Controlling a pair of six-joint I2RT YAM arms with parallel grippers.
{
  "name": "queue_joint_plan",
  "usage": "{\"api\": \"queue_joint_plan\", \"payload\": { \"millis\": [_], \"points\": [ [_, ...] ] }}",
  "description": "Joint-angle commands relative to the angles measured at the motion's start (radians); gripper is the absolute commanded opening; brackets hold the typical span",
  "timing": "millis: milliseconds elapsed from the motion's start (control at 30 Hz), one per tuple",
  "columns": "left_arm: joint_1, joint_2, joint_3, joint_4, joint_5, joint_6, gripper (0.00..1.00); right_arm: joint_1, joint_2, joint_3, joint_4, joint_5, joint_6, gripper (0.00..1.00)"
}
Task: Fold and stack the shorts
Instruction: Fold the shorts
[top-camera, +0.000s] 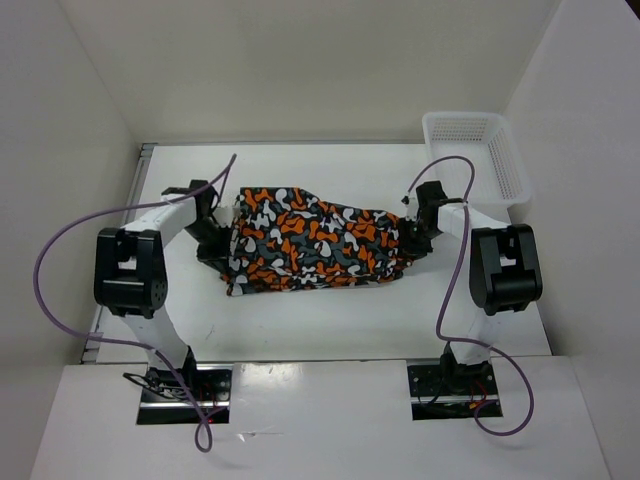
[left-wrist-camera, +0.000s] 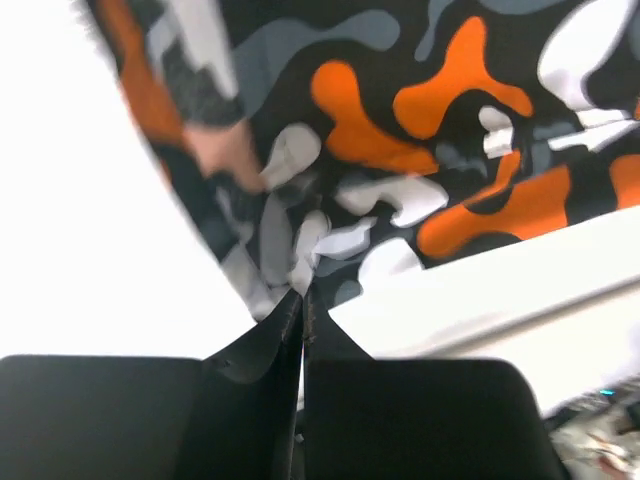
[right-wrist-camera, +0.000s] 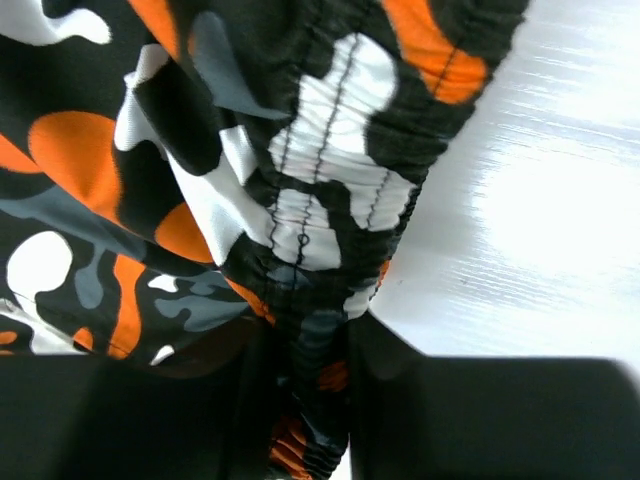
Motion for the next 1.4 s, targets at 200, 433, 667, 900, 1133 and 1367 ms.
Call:
{"api": "queue_joint_plan", "payload": {
  "millis": [200, 433, 667, 900, 1133, 1367],
  "points": [
    [0.02, -0.067, -0.072, -0.275, 0.091, 0.004, 0.03, 0.003, 0.015, 0.01, -0.001, -0.023, 0.007, 0.21],
    [-0.038, -0.034, -0.122, -0.249, -0.059, 0.004, 0.08, 0.003, -0.023, 0.01, -0.001, -0.032, -0.002, 0.14],
    [-0.025, -0.132, -0.05, -0.198, -0.088, 0.004, 0.44, 0.003, -0.077, -0.008, -0.001, -0.052, -0.011, 0.06],
    [-0.1, -0.196, 0.231, -0.084, -0.058, 0.004, 0.57, 0.003, -0.106, -0.008, -0.001, -0.061, -0.04, 0.0],
    [-0.219, 0.017, 0.252, 0.084, -0.142, 0.004, 0.57, 0.003, -0.137, 0.018, -0.01, -0.038, -0.074, 0.0],
    [-0.262, 0.159, 0.239, 0.25, -0.313, 0.004, 0.57, 0.067, -0.155, 0.063, -0.01, 0.019, -0.105, 0.0]
  ]
}}
